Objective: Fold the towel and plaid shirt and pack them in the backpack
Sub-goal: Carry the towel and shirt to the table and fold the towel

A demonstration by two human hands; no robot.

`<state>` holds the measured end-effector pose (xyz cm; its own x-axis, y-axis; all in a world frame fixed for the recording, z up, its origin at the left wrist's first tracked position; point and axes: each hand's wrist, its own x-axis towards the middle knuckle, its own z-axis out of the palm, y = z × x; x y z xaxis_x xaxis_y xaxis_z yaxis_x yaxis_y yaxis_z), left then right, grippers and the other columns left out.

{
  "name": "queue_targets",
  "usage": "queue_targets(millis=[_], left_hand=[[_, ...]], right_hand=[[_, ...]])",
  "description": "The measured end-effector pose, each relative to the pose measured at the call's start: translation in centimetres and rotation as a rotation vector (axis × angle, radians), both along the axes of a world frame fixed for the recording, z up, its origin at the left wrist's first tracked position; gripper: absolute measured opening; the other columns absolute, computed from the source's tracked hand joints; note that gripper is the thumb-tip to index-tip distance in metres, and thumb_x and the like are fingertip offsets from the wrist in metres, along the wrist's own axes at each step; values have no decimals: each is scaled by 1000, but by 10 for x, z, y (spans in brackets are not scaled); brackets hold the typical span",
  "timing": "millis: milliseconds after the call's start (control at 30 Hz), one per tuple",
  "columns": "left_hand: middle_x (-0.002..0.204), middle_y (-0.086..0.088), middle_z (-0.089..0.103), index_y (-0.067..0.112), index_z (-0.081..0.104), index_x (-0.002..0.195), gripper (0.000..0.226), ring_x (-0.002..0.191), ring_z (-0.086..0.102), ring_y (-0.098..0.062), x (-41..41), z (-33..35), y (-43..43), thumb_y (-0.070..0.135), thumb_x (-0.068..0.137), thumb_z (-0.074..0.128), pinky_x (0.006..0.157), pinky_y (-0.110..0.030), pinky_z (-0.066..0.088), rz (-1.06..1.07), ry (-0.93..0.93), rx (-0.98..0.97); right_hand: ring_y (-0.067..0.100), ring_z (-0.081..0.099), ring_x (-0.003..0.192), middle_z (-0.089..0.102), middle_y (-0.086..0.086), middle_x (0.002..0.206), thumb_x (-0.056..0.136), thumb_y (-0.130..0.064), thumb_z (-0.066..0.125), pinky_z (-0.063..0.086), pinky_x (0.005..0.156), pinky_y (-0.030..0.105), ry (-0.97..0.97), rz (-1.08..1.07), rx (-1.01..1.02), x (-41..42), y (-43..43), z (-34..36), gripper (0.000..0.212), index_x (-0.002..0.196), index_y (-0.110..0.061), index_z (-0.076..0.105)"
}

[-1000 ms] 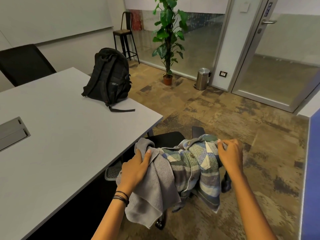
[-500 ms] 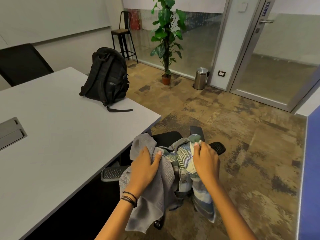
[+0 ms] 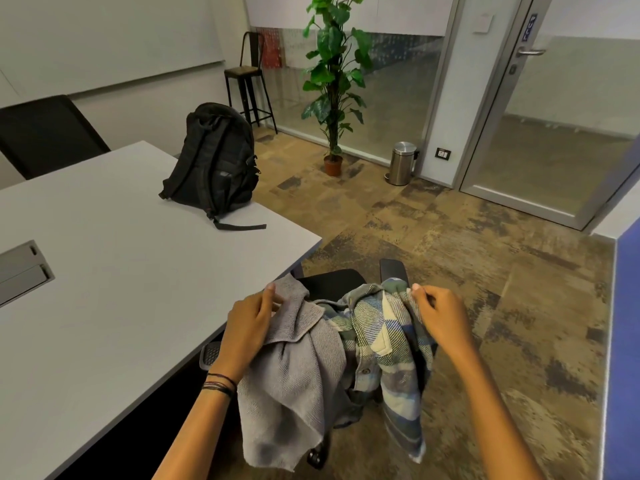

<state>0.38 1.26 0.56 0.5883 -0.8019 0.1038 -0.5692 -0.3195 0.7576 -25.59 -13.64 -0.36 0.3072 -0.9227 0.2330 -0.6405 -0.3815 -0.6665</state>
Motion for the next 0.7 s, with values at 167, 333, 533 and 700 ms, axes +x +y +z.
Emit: queue_targets(millis=[167,333,533,700], left_hand=[[76,8,66,24,63,82,26,68,60,-7,11,-20,-7,34,97,44,61,-30,46,85,-143,-68],[130,-9,47,22,42,132,45,119,48,-27,5,-30,-18,48,96,34,100,-41,39,25,-15,104],[157,0,9,31,-3,148,80,143,17,-29,0,-29,-20,75,82,8,115,-49,18,-97,198,417],[155,0,19,32,-3,148,81,136,33,-33,-9,-19,-20,76,80,1,113,-46,21,-117,221,517]], right_hand=[[7,52,53,58,-1,61,89,-19,60,36,49,17,-161,-11,-55,-7,-17,-10,24,66,-17,61],[17,58,92,60,5,104,95,-29,47,46,74,23,-111,0,63,4,-14,-20,23,105,-13,60],[21,48,122,57,6,129,97,-40,27,14,115,35,140,13,118,11,-2,-26,48,125,-12,54],[18,29,138,39,9,145,96,-45,21,5,116,32,230,39,201,12,2,-21,58,137,-9,42]])
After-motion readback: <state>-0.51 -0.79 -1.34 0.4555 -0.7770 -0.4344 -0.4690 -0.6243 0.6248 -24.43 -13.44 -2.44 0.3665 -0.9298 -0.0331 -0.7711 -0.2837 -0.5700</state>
